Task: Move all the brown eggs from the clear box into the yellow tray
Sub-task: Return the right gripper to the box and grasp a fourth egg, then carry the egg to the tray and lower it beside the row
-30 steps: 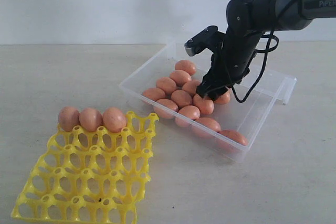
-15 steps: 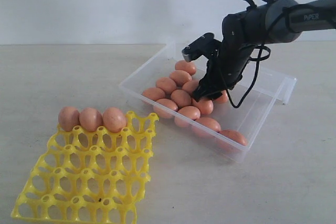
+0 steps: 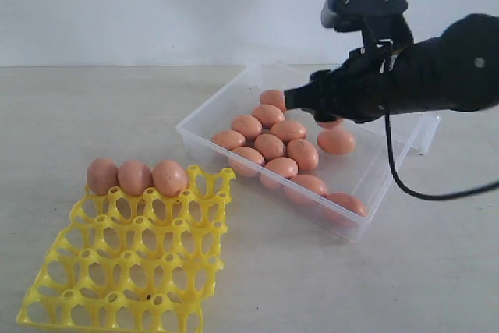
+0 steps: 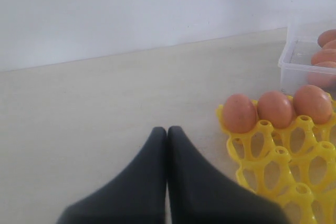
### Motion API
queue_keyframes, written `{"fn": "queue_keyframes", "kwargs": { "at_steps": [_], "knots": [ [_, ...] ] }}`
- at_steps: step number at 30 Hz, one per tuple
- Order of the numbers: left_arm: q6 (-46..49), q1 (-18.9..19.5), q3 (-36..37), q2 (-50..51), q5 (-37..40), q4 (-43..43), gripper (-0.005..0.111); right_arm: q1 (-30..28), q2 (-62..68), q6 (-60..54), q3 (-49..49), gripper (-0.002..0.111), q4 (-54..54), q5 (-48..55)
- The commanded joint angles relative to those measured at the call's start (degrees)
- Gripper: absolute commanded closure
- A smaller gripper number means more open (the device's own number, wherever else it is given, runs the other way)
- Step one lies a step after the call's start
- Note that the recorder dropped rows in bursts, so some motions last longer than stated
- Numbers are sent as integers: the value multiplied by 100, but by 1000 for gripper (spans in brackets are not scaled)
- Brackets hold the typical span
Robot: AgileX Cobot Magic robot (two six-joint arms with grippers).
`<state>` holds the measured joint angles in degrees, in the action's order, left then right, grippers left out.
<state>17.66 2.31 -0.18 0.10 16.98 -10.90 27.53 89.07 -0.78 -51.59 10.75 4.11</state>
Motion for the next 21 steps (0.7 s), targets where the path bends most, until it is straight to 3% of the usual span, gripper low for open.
{"fn": "queue_keyframes", "kwargs": {
  "at_steps": [1,4,7,12,16,21],
  "knots": [
    [26,-20,18,-10,-47,5,111,602,-908,78,755,108,246,-1679],
    [26,-20,18,-10,-47,5,111,1016,-1073,216,896,108,246,-2351],
    [26,-20,18,-10,-47,5,111,1318,-839,1791,896,108,178,-3221],
    [26,-20,18,-10,-47,5,111,1362,-297,3911,896,109,-1658,-3809],
    [26,-20,18,-10,-47,5,111,1362,201,5627,896,109,-3287,-4917],
    [26,-20,18,-10,-47,5,111,1362,959,6315,862,109,-3647,-5766]
  ]
}}
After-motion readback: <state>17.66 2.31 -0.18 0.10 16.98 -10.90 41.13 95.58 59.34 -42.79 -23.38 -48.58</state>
